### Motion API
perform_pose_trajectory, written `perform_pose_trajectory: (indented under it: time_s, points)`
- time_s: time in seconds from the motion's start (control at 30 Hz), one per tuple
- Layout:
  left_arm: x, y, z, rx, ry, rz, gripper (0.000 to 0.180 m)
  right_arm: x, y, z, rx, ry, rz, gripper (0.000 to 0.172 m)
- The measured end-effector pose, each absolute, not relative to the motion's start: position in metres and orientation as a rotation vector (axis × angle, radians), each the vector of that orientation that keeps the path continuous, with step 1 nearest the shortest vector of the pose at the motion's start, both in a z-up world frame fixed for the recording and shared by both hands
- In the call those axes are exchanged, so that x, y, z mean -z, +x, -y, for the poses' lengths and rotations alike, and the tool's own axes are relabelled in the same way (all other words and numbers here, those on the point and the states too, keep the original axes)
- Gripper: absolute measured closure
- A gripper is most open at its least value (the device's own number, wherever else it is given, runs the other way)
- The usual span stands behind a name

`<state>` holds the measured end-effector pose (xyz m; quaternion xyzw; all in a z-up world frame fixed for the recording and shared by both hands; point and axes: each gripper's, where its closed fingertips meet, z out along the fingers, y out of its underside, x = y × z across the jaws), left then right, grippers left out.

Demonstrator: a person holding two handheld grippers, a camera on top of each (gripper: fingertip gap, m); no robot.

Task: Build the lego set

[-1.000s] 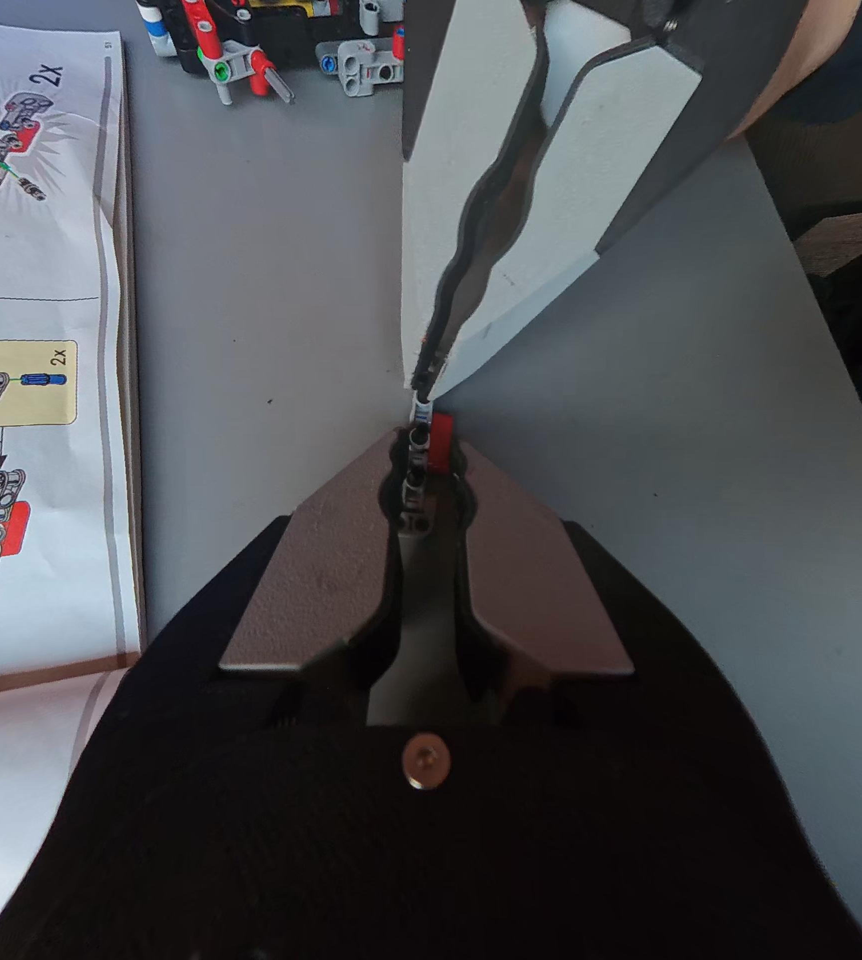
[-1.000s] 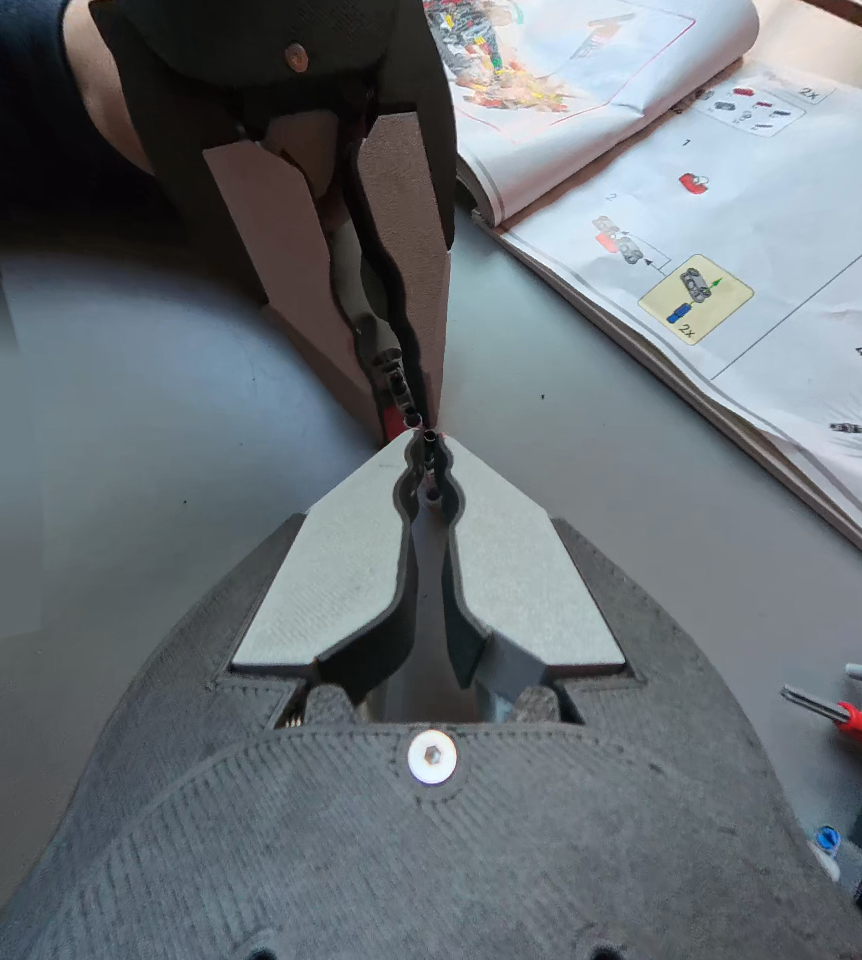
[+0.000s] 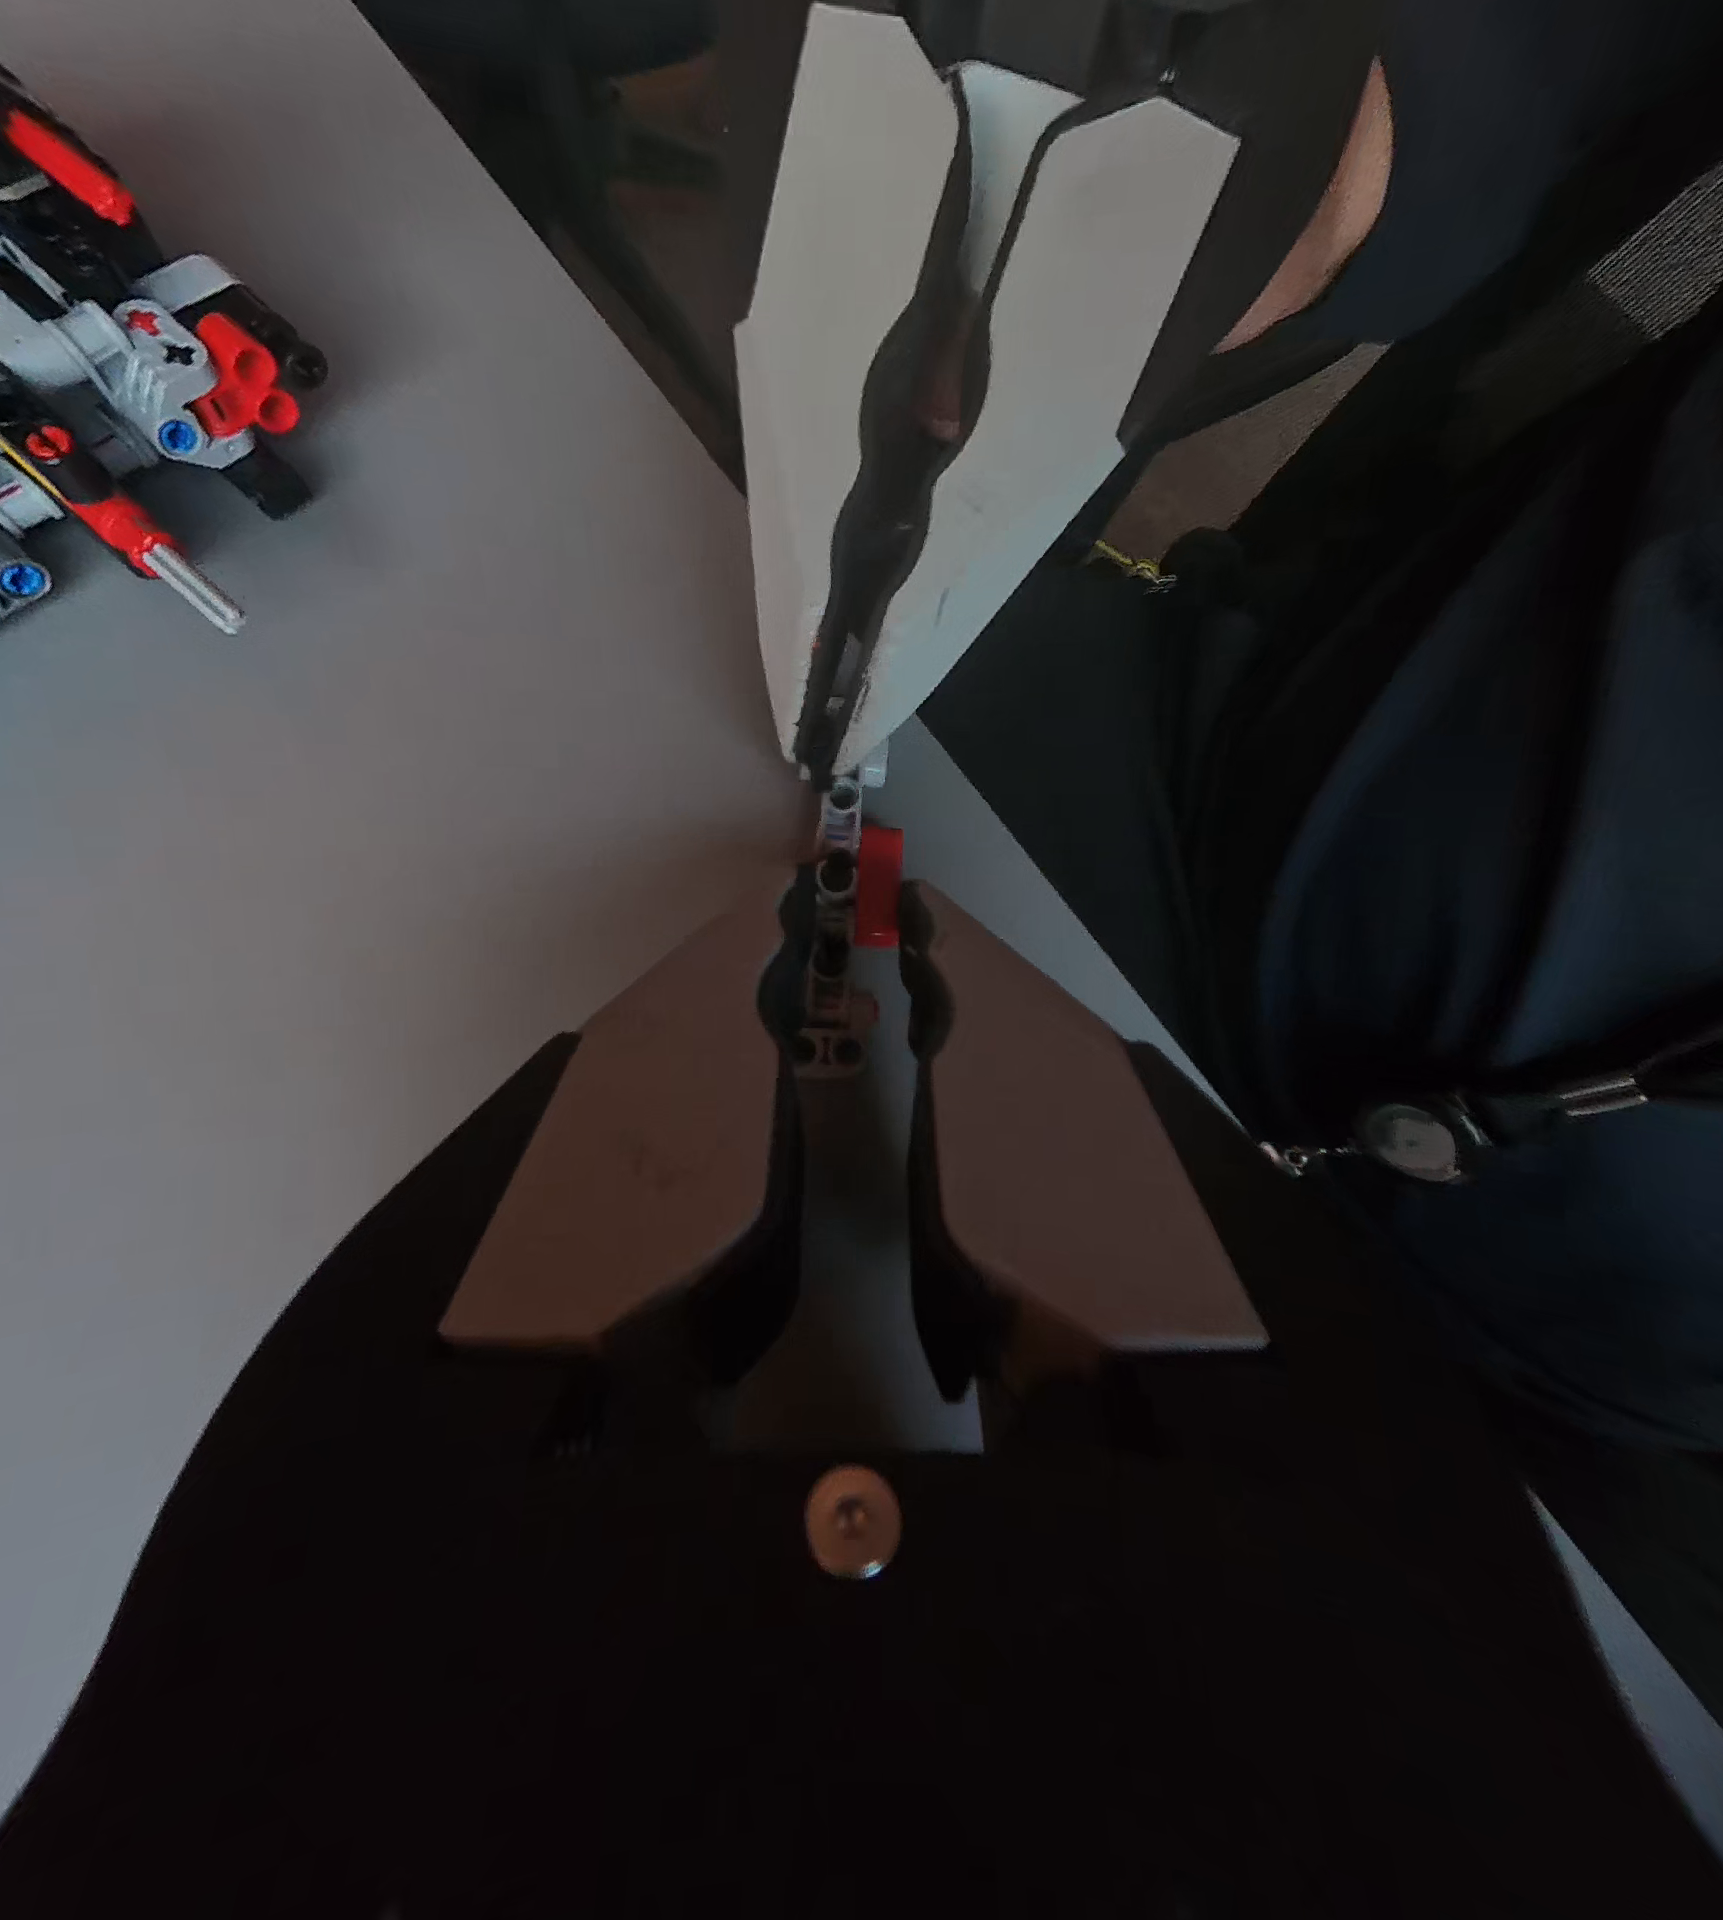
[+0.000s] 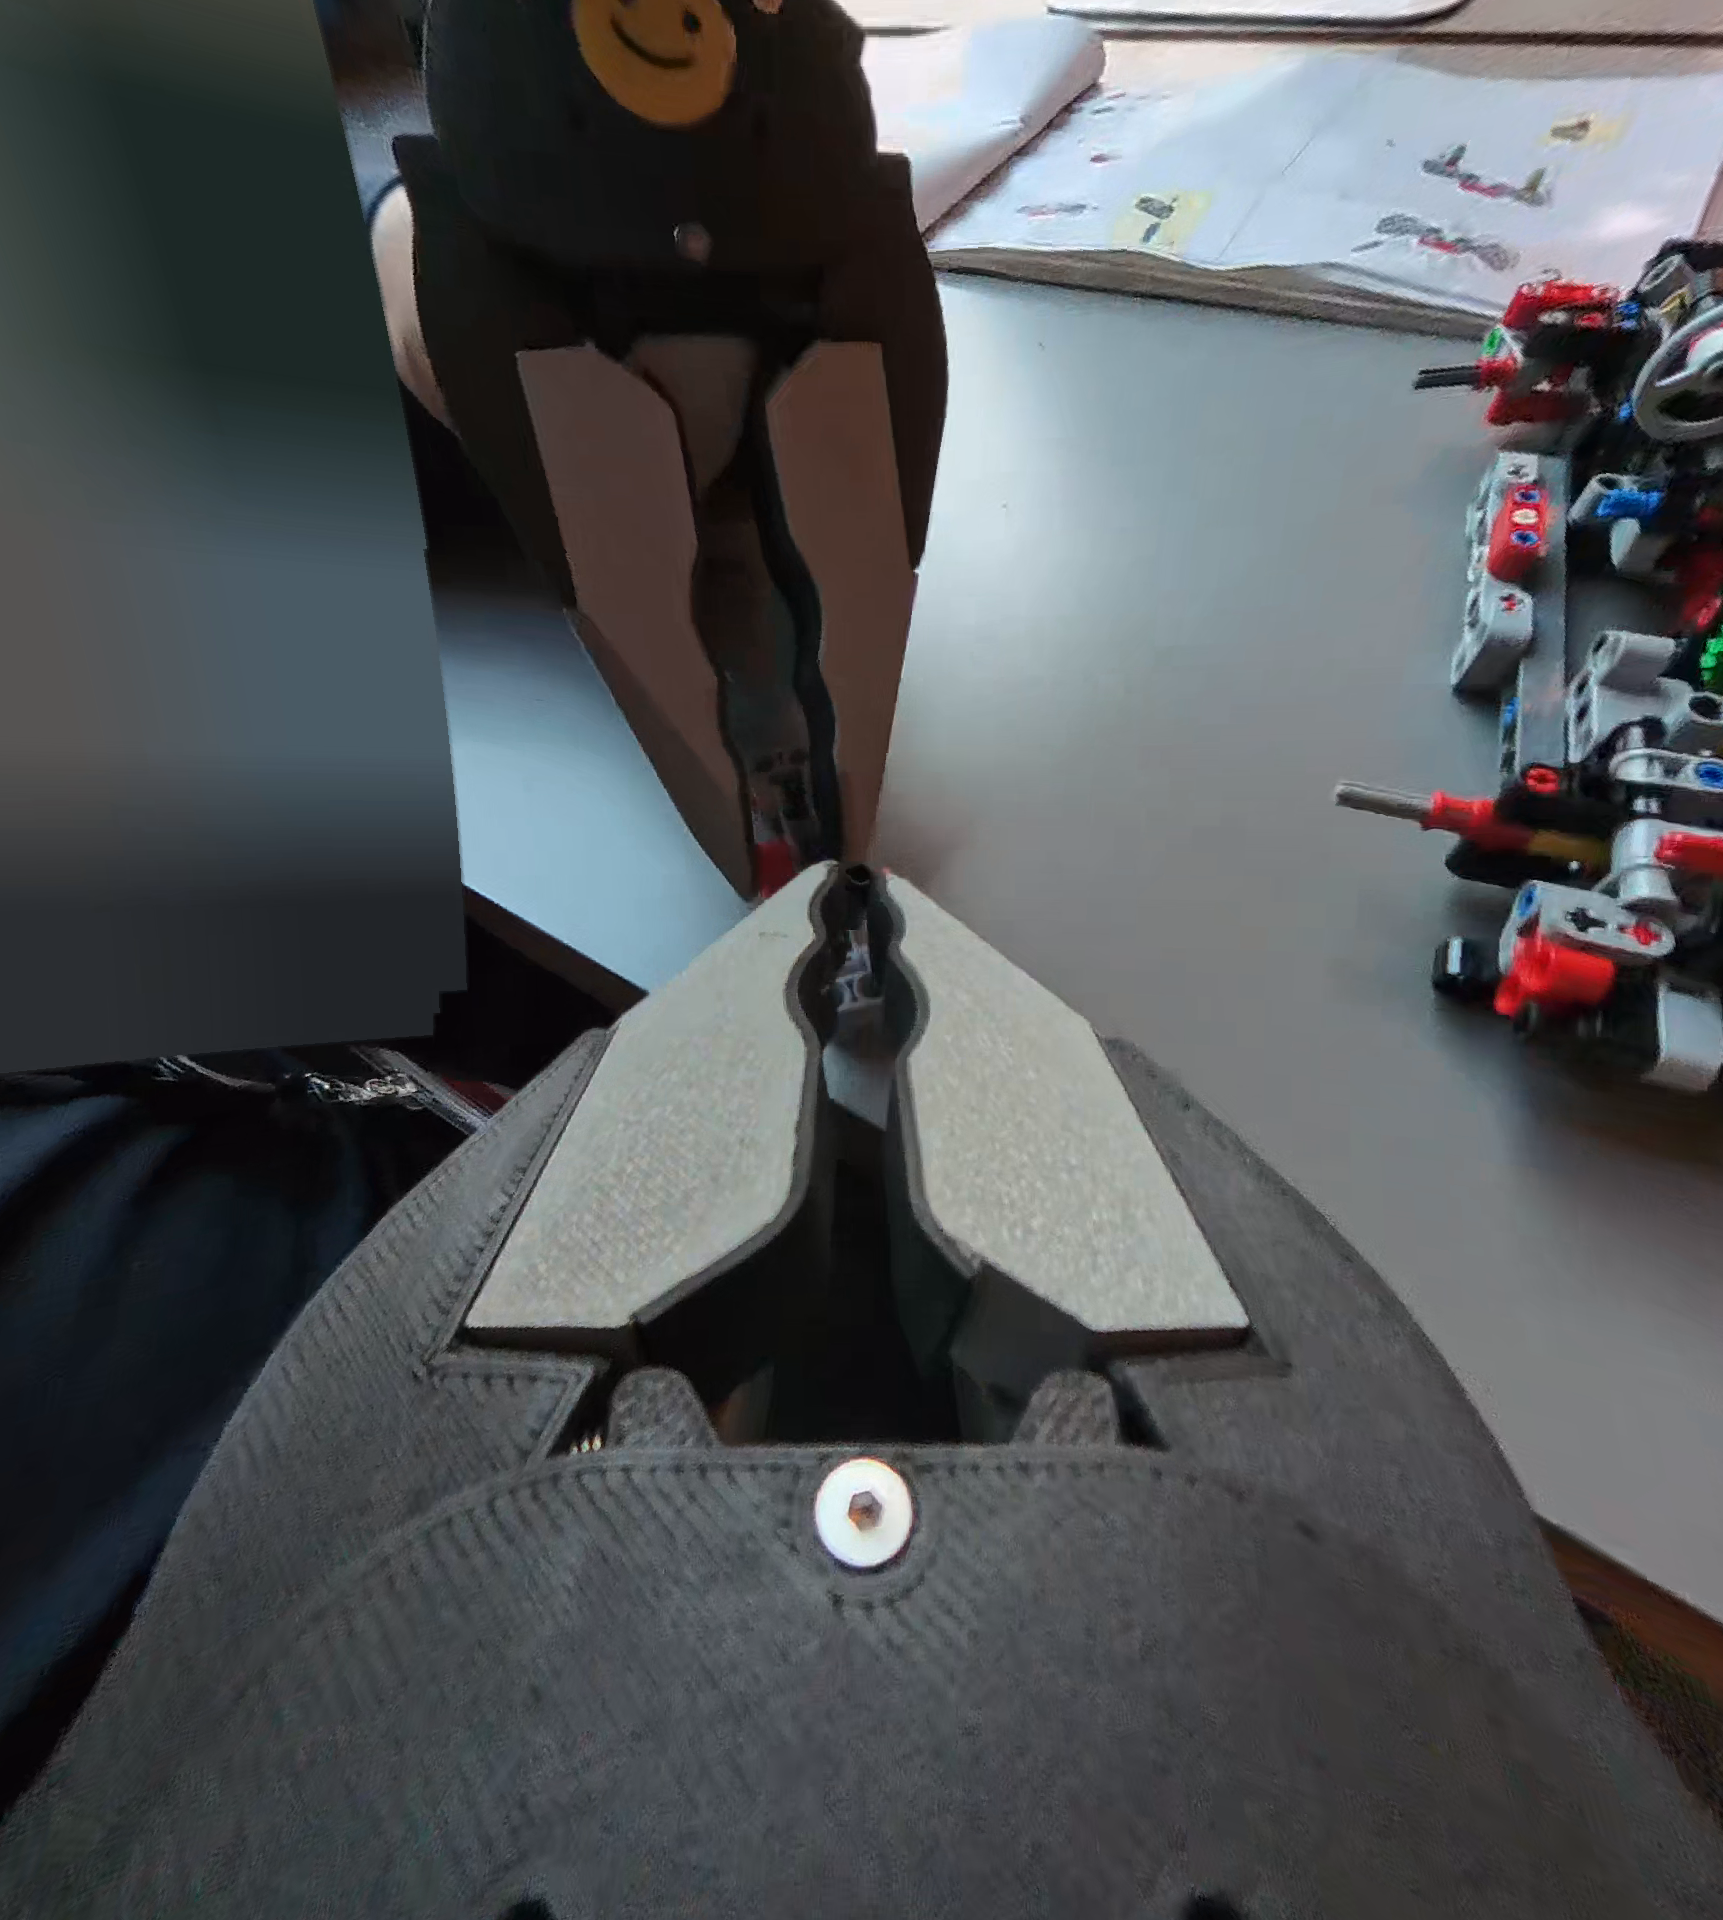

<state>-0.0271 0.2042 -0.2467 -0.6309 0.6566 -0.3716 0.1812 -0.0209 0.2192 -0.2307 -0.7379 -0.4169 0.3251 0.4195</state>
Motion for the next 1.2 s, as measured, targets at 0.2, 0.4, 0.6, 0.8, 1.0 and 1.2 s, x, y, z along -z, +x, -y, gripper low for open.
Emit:
perform_pose_trajectory:
  time_s: [0.2, 0.4, 0.6, 0.8, 1.0, 1.2]
  points:
    - [0.2461, -0.026, -0.2039, 1.099, -1.796, -1.864, 0.167, 0.2307, -0.021, -0.215, -0.808, -1.85, 1.037, 0.171]
    - [0.2461, -0.0257, -0.204, 1.089, -1.788, -1.867, 0.167, 0.2332, -0.0205, -0.216, -0.792, -1.863, 1.032, 0.171]
    - [0.2462, -0.0254, -0.205, 1.09, -1.795, -1.86, 0.167, 0.2337, -0.0205, -0.2169, -0.756, -1.868, 1.011, 0.17]
    - [0.2467, -0.0255, -0.205, 1.077, -1.791, -1.864, 0.167, 0.2348, -0.0198, -0.2142, -0.703, -1.885, 0.981, 0.17]
    - [0.2471, -0.0253, -0.2042, 1.067, -1.78, -1.871, 0.167, 0.2357, -0.0186, -0.2107, -0.493, -1.807, 1.229, 0.17]
    - [0.2471, -0.0252, -0.2048, 1.061, -1.782, -1.867, 0.167, 0.2375, -0.0203, -0.211, -0.47, -1.796, 1.51, 0.169]
